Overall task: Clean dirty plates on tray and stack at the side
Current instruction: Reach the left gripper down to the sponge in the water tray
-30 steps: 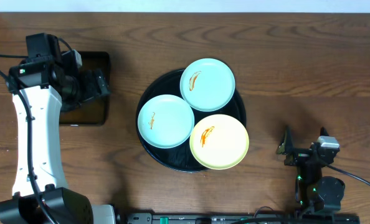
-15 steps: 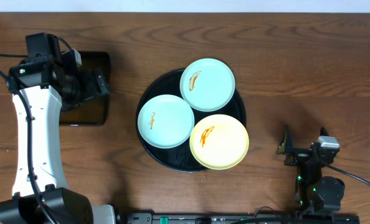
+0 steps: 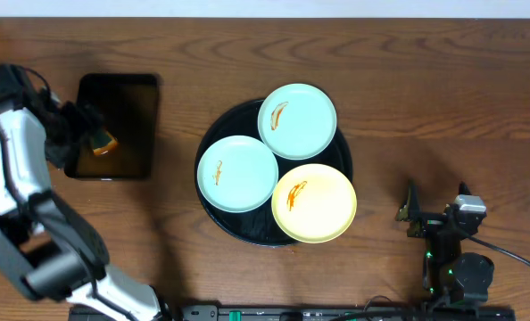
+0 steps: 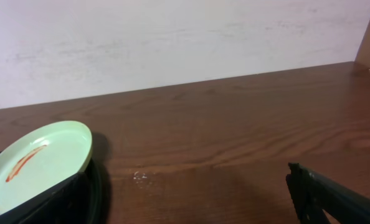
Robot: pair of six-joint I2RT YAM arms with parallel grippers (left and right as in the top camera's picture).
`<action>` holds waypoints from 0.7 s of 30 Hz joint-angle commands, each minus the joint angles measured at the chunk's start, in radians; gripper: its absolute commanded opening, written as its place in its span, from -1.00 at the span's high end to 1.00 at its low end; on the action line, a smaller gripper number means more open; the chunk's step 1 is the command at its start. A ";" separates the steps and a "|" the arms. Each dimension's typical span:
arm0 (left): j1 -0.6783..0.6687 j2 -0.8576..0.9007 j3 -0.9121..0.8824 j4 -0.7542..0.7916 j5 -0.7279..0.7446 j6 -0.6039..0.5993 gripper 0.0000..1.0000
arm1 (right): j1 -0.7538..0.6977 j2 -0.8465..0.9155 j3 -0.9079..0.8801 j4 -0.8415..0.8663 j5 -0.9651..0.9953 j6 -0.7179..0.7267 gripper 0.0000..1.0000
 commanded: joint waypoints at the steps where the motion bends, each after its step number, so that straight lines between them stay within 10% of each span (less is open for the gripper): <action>1: -0.002 0.068 0.006 0.032 0.190 0.075 -0.83 | -0.004 -0.005 -0.001 -0.004 -0.001 -0.013 -0.99; 12: -0.008 0.151 0.006 0.197 -0.217 0.090 -0.84 | -0.004 -0.005 -0.001 -0.004 -0.001 -0.013 -0.99; 21: -0.050 0.174 0.006 0.248 -0.217 0.111 -0.69 | -0.004 -0.005 -0.001 -0.004 -0.001 -0.013 -0.99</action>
